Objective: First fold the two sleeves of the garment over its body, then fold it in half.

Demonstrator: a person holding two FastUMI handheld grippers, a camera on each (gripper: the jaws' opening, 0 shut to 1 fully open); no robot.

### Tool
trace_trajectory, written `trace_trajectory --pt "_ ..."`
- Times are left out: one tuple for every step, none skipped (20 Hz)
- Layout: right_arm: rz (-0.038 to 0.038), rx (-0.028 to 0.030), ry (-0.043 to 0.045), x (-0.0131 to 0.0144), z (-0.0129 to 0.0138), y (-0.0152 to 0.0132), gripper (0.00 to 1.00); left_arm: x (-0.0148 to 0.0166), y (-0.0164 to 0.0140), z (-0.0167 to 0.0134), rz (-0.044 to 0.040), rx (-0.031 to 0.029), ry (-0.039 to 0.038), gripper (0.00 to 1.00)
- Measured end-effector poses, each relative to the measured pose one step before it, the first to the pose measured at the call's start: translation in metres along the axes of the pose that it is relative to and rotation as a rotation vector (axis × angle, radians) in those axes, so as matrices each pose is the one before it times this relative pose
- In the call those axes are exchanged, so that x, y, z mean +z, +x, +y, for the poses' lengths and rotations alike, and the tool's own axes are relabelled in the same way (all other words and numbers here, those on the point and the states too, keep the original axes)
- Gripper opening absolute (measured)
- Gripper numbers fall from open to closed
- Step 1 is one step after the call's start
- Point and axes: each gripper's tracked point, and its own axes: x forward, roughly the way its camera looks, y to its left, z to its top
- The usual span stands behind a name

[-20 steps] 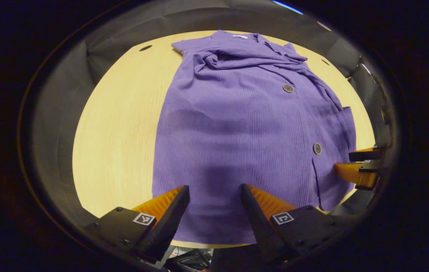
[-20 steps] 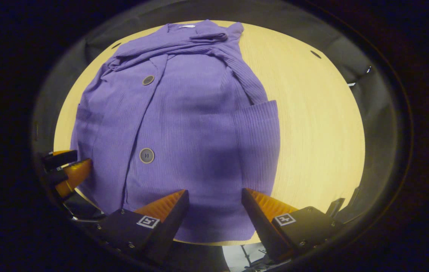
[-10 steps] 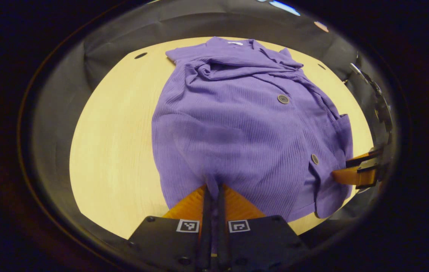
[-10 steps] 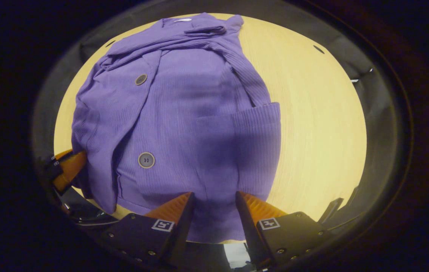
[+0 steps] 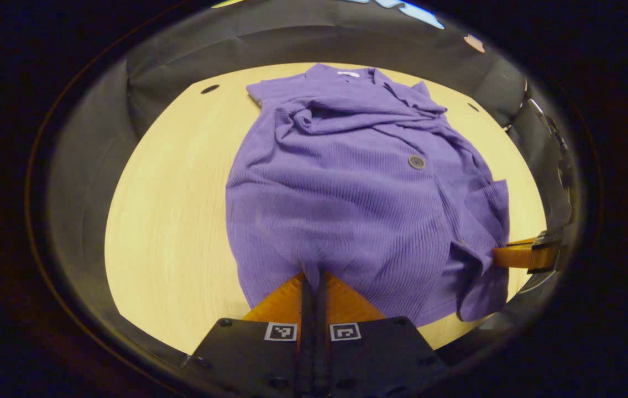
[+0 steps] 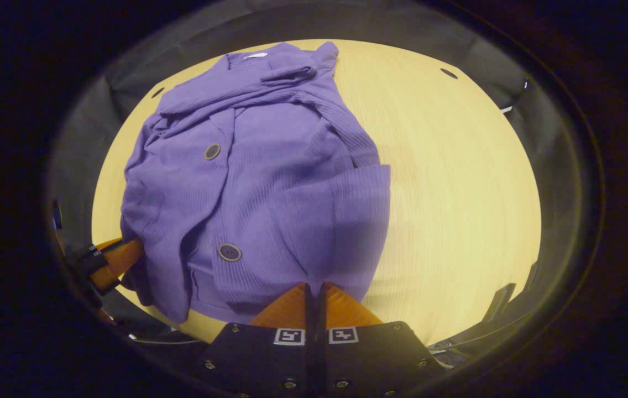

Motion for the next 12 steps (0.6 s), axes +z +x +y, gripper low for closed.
trace_trajectory --pt "-0.00970 0.00590 0.00466 0.00547 0.00089 -0.00298 0.01 0.00720 0.00058 -0.00105 -0.00617 -0.00210 0.00029 0.06" --pt "-0.01071 0.00441 0.00205 0.00677 0.00071 -0.00272 0.01 0.00528 0.00186 -0.00168 -0.00547 -0.00128 0.00297 0.07" --pt "-0.01315 0.00334 0.00252 0.00750 0.00076 -0.00179 0.01 0.00555 -0.00116 0.00012 -0.00966 -0.00178 0.00369 0.06" --pt "-0.01369 0.00360 0.00302 0.00864 0.00119 -0.00166 0.01 0.00622 -0.00261 -0.00019 -0.01233 -0.00069 0.00432 0.07" --pt "-0.01193 0.00499 0.00383 0.00763 0.00193 -0.00119 0.01 0.00857 -0.00093 -0.00125 -0.01291 -0.00362 0.00461 0.07" --pt "-0.01197 0.00561 0.00333 0.00819 0.00164 -0.00076 0.01 0.00853 0.00031 -0.00111 -0.01303 -0.00231 0.00328 0.07" --pt "-0.01087 0.00477 0.00066 0.00769 0.00187 -0.00043 0.01 0.00972 -0.00055 -0.00039 -0.01255 -0.00130 0.00166 0.07" --pt "-0.01015 0.00486 -0.00075 0.00844 0.00246 -0.00058 0.01 0.00803 0.00008 -0.00016 -0.01106 -0.00320 -0.00028 0.06" --pt "-0.00924 0.00429 -0.00213 0.00744 0.00169 0.00010 0.01 0.00810 -0.00008 0.00048 -0.01099 -0.00090 0.00001 0.07" --pt "-0.00972 0.00487 -0.00119 0.00735 0.00269 -0.00007 0.01 0.00713 0.00021 0.00087 -0.00862 -0.00060 0.00029 0.06" --pt "-0.00819 0.00447 -0.00119 0.00510 0.00110 -0.00247 0.01 0.00726 -0.00057 0.00077 -0.00781 -0.00074 -0.00041 0.07" --pt "-0.00920 0.00424 -0.00017 0.00743 0.00181 -0.00121 0.01 0.00620 0.00039 0.00142 -0.00884 -0.00028 -0.00221 0.07"
